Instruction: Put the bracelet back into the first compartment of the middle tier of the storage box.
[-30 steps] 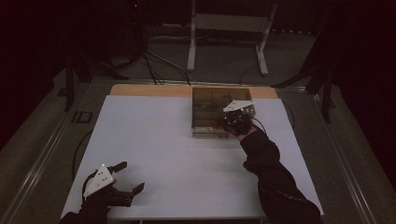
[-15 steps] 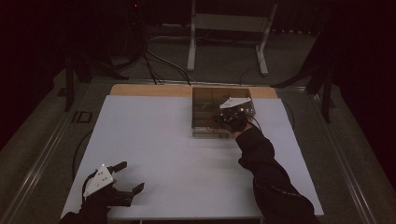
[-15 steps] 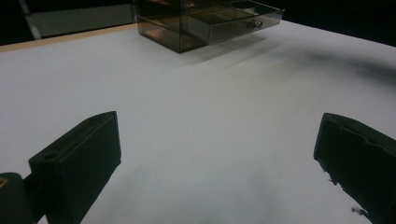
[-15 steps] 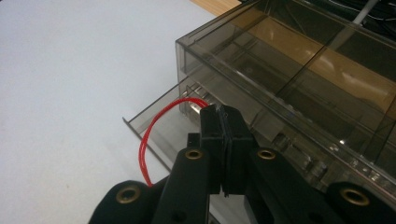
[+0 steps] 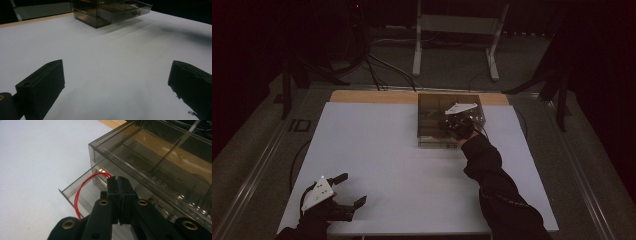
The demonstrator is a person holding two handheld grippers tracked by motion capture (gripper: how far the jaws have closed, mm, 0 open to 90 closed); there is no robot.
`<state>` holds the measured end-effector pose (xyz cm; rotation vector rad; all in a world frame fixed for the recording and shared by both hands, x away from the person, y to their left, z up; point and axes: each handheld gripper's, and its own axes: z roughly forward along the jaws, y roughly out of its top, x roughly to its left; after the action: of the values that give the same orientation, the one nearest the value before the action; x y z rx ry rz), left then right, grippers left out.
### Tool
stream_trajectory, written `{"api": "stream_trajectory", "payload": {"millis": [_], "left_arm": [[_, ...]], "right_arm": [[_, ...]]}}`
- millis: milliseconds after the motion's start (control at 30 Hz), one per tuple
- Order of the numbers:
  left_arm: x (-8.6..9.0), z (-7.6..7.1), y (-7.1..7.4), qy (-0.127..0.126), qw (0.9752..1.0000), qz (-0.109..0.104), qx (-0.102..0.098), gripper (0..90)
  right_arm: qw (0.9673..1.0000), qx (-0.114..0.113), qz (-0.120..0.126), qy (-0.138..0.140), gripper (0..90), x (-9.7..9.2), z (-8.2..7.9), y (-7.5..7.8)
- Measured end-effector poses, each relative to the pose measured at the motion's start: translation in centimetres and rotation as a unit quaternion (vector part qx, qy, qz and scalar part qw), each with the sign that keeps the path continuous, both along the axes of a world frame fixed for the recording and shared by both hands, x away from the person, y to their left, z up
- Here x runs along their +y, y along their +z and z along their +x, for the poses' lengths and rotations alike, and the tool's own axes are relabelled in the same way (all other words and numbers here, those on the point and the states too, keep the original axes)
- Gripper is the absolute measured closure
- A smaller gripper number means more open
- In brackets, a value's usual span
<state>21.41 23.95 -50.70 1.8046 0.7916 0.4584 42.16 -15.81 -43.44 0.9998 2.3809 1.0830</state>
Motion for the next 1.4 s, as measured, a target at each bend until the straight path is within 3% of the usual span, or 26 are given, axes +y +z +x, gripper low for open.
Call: {"api": "stream_trajectory", "payload": {"millis": [567, 700, 933, 1067, 1100, 1167, 1400], "left_arm": [[0.0, 0.0, 0.0, -0.001, 1.0000, 0.000, 0.000, 2.2], [0.0, 0.0, -0.1, -0.001, 1.0000, -0.001, 0.001, 2.2], [0.0, 0.1, 0.0, -0.002, 1.0000, 0.000, 0.001, 2.2], [0.0, 0.1, -0.1, -0.002, 1.0000, 0.001, 0.001, 2.2], [0.0, 0.0, 0.0, -0.002, 1.0000, 0.001, 0.001, 2.2], [0.0, 0.0, 0.0, -0.002, 1.0000, 0.001, 0.001, 2.2], [0.0, 0.0, 0.0, -0.001, 1.0000, 0.000, 0.001, 2.2]], "right_arm": [[0.9999, -0.007, -0.005, 0.006, 89.1, 1.9, 0.9, -0.5], [0.9999, -0.014, -0.002, 0.003, 75.0, 2.0, 1.0, -0.7], [0.9999, -0.004, 0.004, 0.011, 52.2, 1.9, 0.5, -0.6], [0.9998, 0.005, 0.013, 0.015, 45.3, 1.8, 0.3, -0.7], [0.9995, 0.015, 0.019, 0.020, 37.7, 1.8, 0.2, -0.7], [0.9991, 0.026, 0.028, 0.021, 33.0, 1.6, 0.1, -0.8], [0.9992, 0.020, 0.032, 0.013, 21.6, 1.0, -0.3, -0.5]]}}
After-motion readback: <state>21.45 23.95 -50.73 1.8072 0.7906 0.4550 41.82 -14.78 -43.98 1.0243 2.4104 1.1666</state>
